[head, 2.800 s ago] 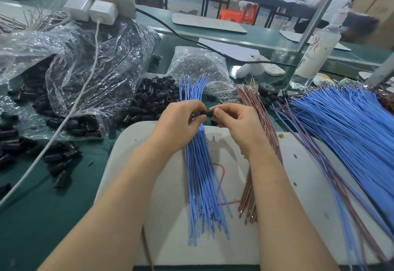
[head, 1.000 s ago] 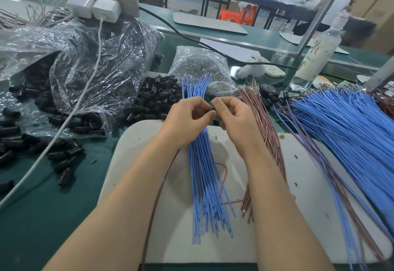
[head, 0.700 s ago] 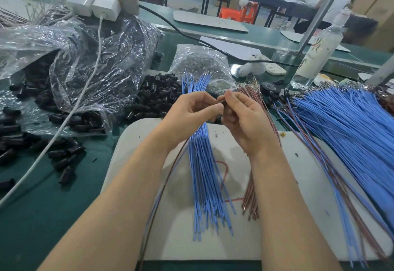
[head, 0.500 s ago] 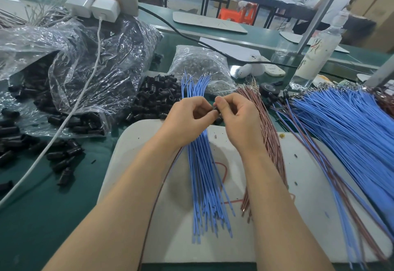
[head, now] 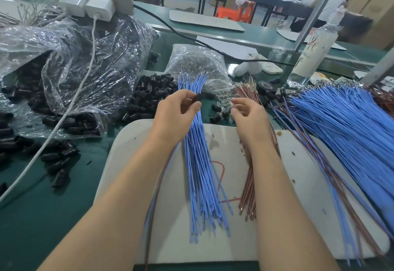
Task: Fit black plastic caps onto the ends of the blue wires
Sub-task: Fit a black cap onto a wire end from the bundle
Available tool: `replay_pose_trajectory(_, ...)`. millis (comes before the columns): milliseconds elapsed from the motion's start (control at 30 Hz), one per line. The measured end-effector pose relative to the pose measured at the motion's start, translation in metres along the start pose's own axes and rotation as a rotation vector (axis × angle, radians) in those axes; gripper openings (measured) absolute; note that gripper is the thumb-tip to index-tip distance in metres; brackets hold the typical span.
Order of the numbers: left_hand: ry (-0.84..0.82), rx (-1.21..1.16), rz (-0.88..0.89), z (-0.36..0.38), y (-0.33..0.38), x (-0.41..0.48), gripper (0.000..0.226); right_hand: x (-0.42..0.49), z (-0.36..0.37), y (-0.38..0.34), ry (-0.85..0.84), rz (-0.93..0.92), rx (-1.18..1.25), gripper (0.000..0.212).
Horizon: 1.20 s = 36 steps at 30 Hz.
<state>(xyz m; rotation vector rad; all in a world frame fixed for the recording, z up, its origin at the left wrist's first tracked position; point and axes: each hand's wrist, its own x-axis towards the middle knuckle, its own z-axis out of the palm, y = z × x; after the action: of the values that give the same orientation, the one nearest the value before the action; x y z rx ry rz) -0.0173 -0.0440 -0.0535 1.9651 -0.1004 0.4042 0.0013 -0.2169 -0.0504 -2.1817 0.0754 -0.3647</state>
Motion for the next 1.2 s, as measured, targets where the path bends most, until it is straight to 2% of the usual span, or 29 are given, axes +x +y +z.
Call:
replay_pose_trajectory(100, 0.031, 0.031, 0.004, 0.002, -0.001, 0.001, 0.009, 0.000, -0.001, 0.001, -0.022, -0.036, -0.072, 0.035)
replay_pose_trajectory(200, 0.048, 0.032, 0.019, 0.002, 0.000, -0.001, 0.010, 0.002, -0.007, 0.005, 0.129, -0.011, -0.139, 0.029)
replay_pose_trajectory(267, 0.056, 0.028, 0.022, 0.003, 0.001, -0.002, 0.012, 0.001, -0.009, 0.007, 0.170, 0.001, -0.218, 0.024)
replay_pose_trajectory(400, 0.040, 0.012, 0.021, 0.002, 0.002, -0.002, 0.016, 0.001, -0.002, 0.004, 0.033, -0.018, -0.326, 0.023)
replay_pose_trajectory(500, 0.026, -0.003, 0.032, 0.002, 0.003, -0.003, 0.018, 0.001, 0.003, 0.003, -0.041, -0.005, -0.433, 0.031)
replay_pose_trajectory(833, -0.021, -0.020, 0.041, 0.001, 0.005, -0.006, 0.019, 0.001, 0.012, 0.004, 0.017, 0.057, -0.477, 0.024)
replay_pose_trajectory(967, -0.029, -0.025, 0.033, 0.001, 0.005, -0.006, 0.021, 0.002, 0.013, 0.005, 0.030, 0.062, -0.444, 0.022)
replay_pose_trajectory(1033, -0.028, -0.025, 0.031, 0.000, 0.005, -0.006, 0.021, 0.001, 0.012, 0.003, 0.061, 0.007, -0.399, 0.018)
replay_pose_trajectory(1200, -0.020, -0.021, 0.034, 0.001, 0.005, -0.005, 0.020, -0.013, 0.010, -0.020, 0.124, -0.173, 0.057, 0.015)
